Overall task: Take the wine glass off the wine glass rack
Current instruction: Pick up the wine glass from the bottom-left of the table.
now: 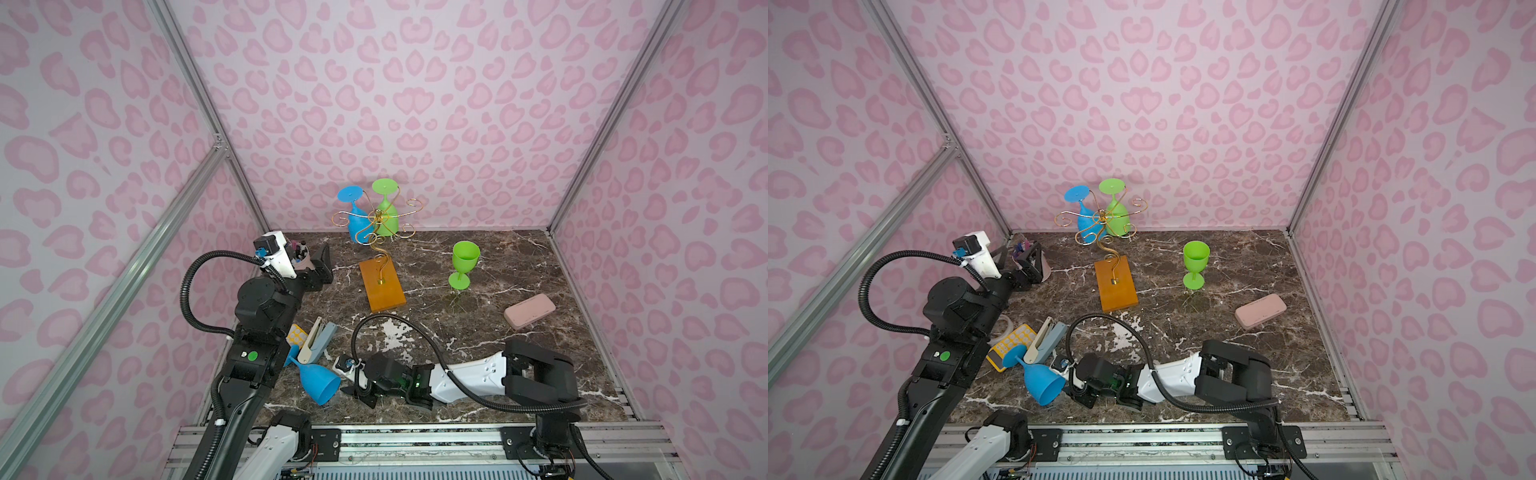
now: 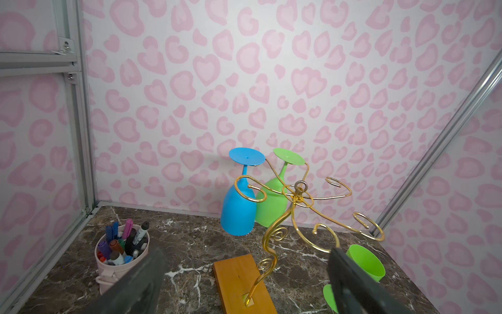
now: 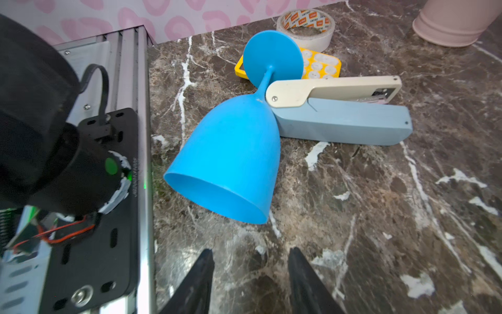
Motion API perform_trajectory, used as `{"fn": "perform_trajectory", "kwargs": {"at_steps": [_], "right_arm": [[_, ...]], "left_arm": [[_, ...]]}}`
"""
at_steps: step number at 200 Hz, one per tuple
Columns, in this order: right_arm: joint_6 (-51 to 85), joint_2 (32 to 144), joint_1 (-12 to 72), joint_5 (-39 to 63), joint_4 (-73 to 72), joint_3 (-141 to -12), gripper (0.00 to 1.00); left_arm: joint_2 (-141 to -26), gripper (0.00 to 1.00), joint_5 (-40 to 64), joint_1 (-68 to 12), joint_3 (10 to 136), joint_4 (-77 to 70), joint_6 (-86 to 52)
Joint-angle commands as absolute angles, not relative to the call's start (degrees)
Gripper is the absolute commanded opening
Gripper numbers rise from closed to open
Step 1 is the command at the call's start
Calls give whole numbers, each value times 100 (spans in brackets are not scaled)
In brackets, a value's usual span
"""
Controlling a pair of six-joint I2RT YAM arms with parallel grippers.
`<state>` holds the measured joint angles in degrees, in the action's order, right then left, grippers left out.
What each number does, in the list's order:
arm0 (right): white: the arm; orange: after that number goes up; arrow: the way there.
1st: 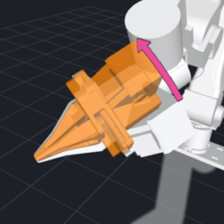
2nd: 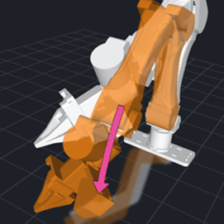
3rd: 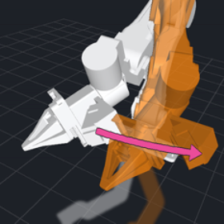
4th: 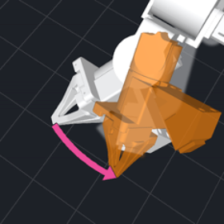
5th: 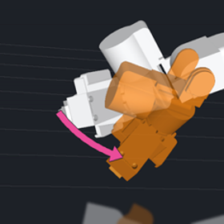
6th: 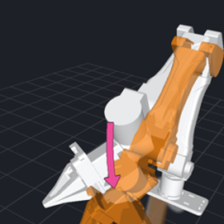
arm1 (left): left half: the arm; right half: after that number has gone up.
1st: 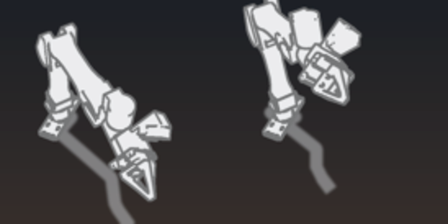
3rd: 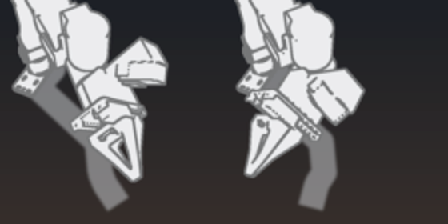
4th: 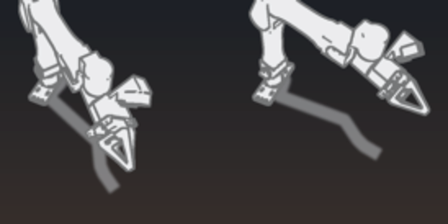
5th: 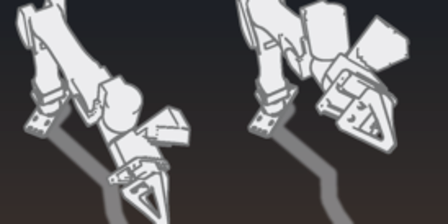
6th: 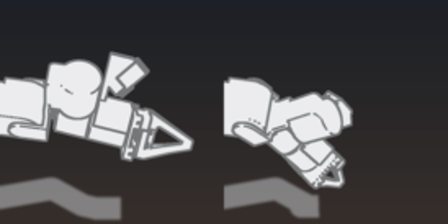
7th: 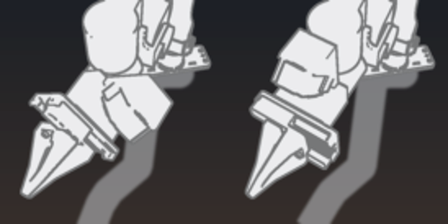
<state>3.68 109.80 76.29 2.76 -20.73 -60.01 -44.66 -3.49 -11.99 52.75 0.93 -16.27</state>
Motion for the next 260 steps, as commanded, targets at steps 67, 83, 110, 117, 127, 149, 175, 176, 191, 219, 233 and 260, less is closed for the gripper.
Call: {"fn": "perform_trajectory", "kwargs": {"at_steps": [67,83,110,117,127,149,175,176,191,219,233,260], "right_arm": [[56,11865,7674,-81,-2347,-6730,47],[28,11981,7653,-86,-2377,-6873,47],[26,12169,7562,6,-2529,-7047,44],[35,12213,7539,51,-2548,-7086,41],[44,12258,7500,100,-2541,-7145,36],[-10,12252,7475,141,-2510,-7188,16],[-169,12176,7472,189,-2423,-7150,4],[-177,12174,7476,191,-2420,-7148,4],[-220,12114,7472,242,-2353,-7123,0],[-215,11738,7474,270,-1995,-7056,0],[-16,11356,7460,137,-1650,-6979,0],[97,10588,7416,-9,-470,-6939,0]], "left_arm": [[-4053,97,-865,-1152,5144,168,-1619],[-4017,97,-879,-1159,5125,183,-1618],[-3977,97,-924,-1160,5095,226,-1600],[-3966,97,-931,-1155,5081,229,-1600],[-3955,97,-940,-1160,5072,237,-1591],[-3938,97,-954,-1155,5063,263,-1579],[-3931,98,-982,-1160,5037,260,-1582],[-3934,98,-983,-1160,5037,257,-1582],[-3928,98,-992,-1160,5022,246,-1590],[-3921,98,-985,-1160,5023,211,-1599],[-3916,98,-945,-1156,5036,204,-1559],[-3863,99,-843,-1160,5002,109,-1523]]}}
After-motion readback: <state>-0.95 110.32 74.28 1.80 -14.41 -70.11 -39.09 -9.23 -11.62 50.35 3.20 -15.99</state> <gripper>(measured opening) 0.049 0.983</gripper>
